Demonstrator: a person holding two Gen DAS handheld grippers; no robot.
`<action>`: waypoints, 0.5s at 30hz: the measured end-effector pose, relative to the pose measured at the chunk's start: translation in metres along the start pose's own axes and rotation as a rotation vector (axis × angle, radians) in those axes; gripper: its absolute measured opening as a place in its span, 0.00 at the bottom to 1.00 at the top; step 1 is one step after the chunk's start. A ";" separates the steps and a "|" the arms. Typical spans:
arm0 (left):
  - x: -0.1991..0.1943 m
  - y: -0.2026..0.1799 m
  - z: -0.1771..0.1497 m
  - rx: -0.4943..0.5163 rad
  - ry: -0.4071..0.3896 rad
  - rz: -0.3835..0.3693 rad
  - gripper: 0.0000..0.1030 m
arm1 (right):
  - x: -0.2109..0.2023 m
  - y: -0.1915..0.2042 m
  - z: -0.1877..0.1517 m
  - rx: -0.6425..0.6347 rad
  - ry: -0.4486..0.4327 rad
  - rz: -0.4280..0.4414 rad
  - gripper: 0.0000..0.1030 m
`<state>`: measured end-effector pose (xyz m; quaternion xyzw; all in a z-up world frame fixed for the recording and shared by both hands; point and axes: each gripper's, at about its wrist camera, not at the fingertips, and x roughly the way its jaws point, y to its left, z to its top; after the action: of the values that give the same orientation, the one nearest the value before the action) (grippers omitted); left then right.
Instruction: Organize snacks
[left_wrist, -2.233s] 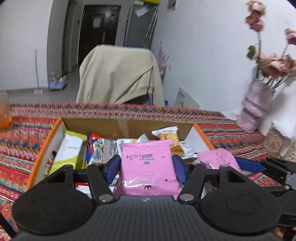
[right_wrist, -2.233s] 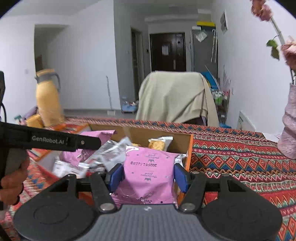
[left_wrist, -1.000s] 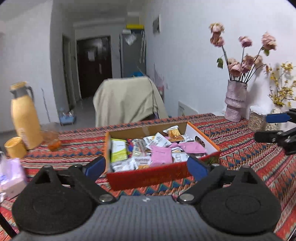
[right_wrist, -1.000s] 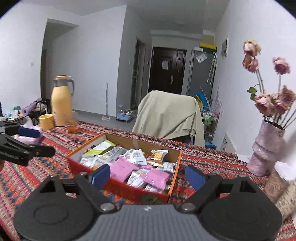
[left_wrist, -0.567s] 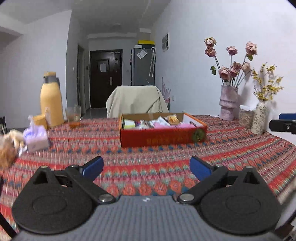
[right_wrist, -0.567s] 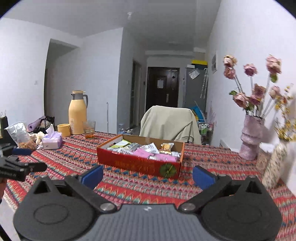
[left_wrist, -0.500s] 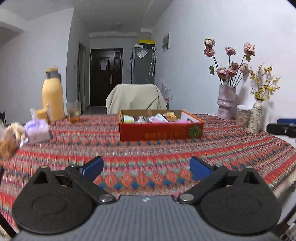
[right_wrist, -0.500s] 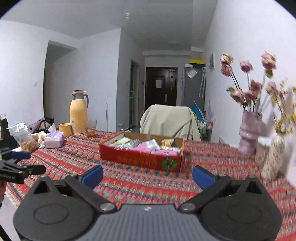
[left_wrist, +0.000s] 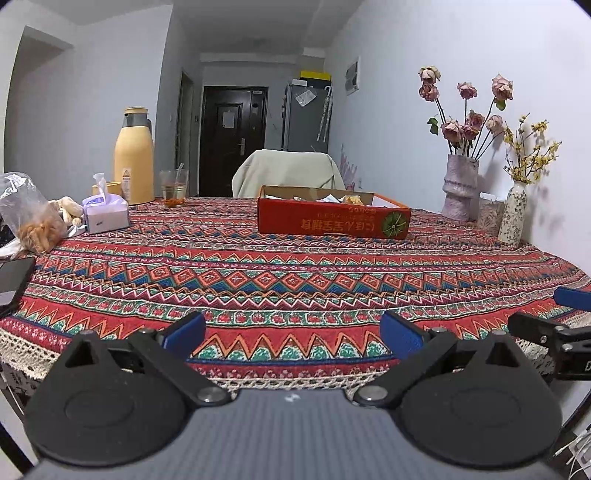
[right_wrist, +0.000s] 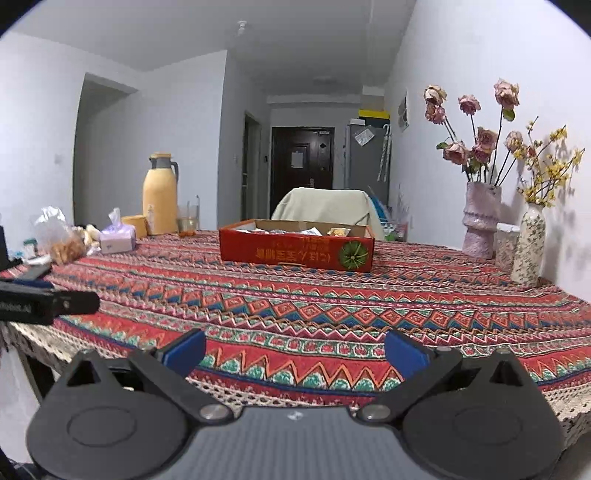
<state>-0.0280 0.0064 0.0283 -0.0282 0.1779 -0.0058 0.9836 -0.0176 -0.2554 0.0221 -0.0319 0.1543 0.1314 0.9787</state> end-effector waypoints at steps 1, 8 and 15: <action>-0.001 0.001 -0.001 -0.002 -0.001 -0.002 1.00 | 0.000 0.002 -0.001 -0.004 -0.003 -0.005 1.00; -0.006 0.000 -0.004 0.001 -0.007 -0.002 1.00 | -0.004 0.005 0.001 0.019 -0.027 0.016 1.00; -0.006 -0.003 -0.001 0.006 -0.010 -0.004 1.00 | -0.005 0.004 -0.001 0.026 -0.028 0.016 1.00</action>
<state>-0.0343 0.0034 0.0296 -0.0257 0.1729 -0.0084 0.9846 -0.0237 -0.2529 0.0229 -0.0162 0.1427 0.1376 0.9800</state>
